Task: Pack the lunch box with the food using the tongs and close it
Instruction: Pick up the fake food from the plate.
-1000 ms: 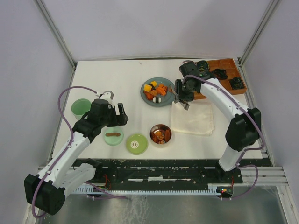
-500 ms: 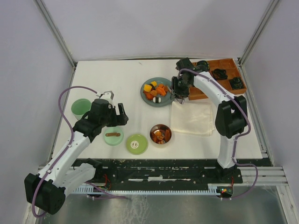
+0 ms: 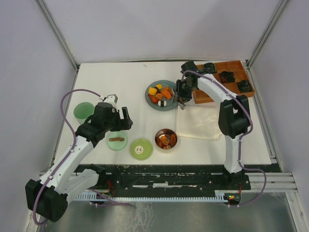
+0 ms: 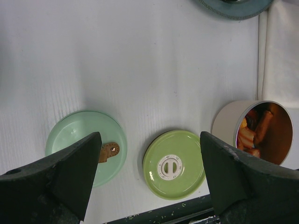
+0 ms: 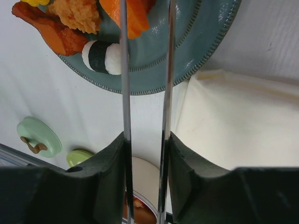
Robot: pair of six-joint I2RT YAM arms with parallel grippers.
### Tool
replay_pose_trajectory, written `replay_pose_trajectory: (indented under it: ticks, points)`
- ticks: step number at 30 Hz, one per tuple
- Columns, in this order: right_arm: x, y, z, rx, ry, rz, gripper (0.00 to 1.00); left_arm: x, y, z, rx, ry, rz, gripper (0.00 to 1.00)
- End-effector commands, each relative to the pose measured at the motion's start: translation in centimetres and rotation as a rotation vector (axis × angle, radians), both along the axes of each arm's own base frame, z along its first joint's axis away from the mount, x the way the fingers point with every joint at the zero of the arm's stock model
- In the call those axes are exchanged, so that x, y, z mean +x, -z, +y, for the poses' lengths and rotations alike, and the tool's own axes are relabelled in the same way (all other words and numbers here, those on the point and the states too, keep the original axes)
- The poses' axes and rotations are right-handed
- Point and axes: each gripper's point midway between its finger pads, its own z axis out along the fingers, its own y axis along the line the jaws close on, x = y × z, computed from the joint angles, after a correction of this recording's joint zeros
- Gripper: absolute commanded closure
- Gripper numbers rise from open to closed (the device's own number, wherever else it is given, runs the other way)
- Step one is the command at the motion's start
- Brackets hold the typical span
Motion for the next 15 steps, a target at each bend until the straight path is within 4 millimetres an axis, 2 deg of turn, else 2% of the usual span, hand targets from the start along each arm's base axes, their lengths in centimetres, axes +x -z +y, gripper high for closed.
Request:
replay_pose_trajectory:
  ticks: [1,7,15]
  points:
    - [1.3,-1.8,0.9,0.051,0.014,-0.053,0.61,0.8,-1.2,-0.2,-0.028,-0.014,-0.043,0.08]
    - [0.8,-3.6,-1.6,-0.024,0.066,-0.118,0.72,0.9,-1.2,-0.3,-0.029,-0.013,-0.046,0.08]
    - [-1.5,-3.9,-3.6,-0.09,0.048,-0.117,0.72,0.8,-1.1,-0.3,-0.032,-0.012,-0.042,0.08]
